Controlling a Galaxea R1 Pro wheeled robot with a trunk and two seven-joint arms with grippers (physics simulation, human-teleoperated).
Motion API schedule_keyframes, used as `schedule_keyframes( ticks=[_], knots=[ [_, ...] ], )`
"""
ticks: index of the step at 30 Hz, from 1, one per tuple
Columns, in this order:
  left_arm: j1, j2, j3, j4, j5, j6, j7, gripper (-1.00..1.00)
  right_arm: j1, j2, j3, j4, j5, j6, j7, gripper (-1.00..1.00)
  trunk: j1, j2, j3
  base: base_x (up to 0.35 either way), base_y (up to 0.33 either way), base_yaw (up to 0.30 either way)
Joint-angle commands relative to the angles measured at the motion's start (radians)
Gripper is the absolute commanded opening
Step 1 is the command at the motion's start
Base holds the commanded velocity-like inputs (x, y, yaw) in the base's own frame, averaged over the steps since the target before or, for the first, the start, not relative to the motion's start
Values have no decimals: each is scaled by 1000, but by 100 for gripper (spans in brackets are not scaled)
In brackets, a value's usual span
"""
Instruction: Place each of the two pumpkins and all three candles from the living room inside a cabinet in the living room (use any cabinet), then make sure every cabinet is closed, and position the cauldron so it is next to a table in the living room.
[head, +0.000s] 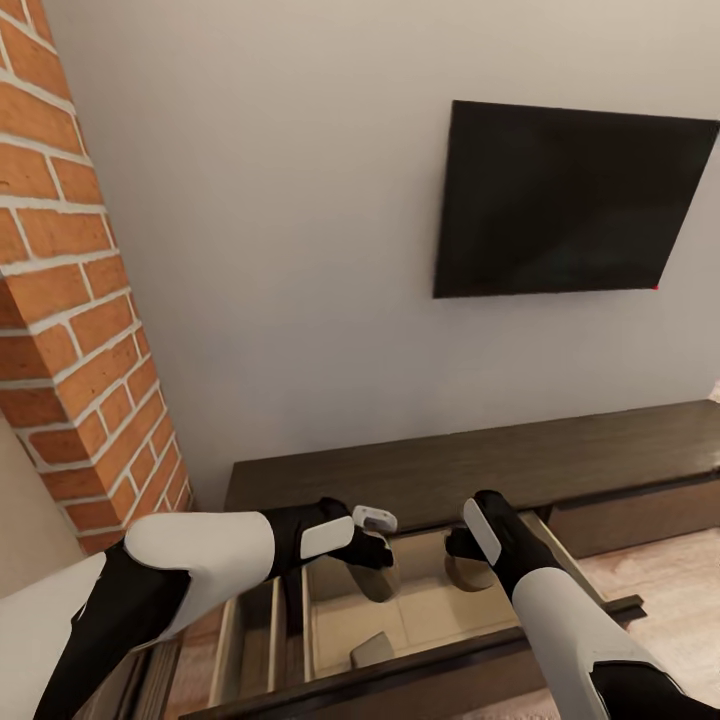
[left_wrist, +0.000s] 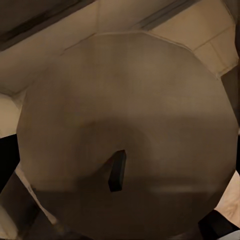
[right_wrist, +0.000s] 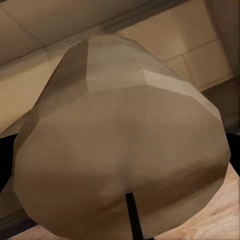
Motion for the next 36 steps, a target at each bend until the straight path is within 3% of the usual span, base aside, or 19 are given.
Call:
schedule_keyframes(
  ticks=[1,6,7,12,28,36],
  knots=[
    [-2,0,-4,-2,9,-1,5,-100,-1,1,-2,-1,-8,1,-9,-100,4,-8,-5,0,0,-184],
    [-3,0,-4,-2,9,-1,5,-100,-1,0,-2,1,-11,-27,4,-100,23,-43,-21,0,0,-53],
    [-3,0,-4,-2,8,-3,5,-100,-1,-2,32,8,-10,-46,49,-100,27,-50,-24,0,0,-3],
    [-2,0,-4,-2,8,-4,5,-100,-1,-1,66,10,-10,-68,69,-100,46,-85,-40,0,0,-1],
    [-2,0,-4,-21,7,-9,5,-100,-1,1,74,10,-9,-97,73,-100,107,-197,-90,0,0,0],
    [-2,0,-4,-21,-3,-14,6,-100,-1,-1,72,10,-11,-92,66,-100,107,-197,-90,51,-30,0]
  ],
)
